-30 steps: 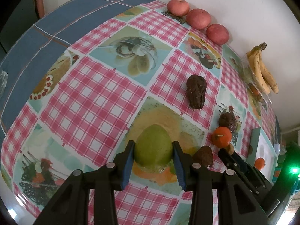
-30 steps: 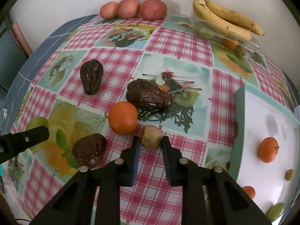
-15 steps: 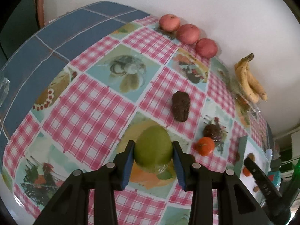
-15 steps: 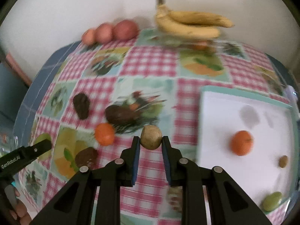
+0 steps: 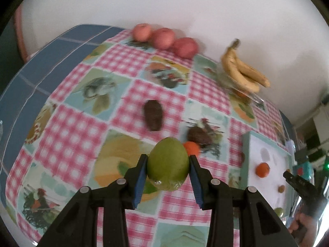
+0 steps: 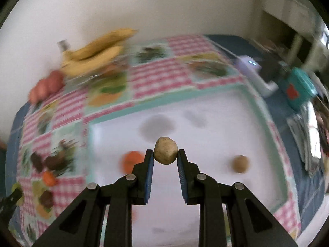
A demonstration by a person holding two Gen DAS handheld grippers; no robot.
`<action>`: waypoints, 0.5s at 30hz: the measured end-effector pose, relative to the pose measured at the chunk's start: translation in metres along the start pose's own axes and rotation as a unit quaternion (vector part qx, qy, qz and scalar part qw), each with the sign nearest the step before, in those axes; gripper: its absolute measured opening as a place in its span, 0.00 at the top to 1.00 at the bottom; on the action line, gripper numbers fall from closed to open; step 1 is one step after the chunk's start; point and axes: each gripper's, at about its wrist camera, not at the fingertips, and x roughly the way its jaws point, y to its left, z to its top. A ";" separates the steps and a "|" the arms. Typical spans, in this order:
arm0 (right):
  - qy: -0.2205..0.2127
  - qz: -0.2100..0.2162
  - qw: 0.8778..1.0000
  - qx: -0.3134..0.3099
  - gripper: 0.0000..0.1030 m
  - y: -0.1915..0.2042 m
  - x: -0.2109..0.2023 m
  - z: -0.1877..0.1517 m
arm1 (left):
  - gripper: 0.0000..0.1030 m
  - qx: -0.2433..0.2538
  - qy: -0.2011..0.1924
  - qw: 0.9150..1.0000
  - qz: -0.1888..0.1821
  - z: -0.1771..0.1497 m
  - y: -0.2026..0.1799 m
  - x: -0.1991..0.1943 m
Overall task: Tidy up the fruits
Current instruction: 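Carry the pear and kiwi over the white tray and open both tools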
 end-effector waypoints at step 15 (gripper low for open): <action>-0.015 -0.010 0.999 0.044 0.76 -0.047 0.014 0.016 | 0.60 0.169 0.024 0.981 -0.090 -0.001 -0.162 0.054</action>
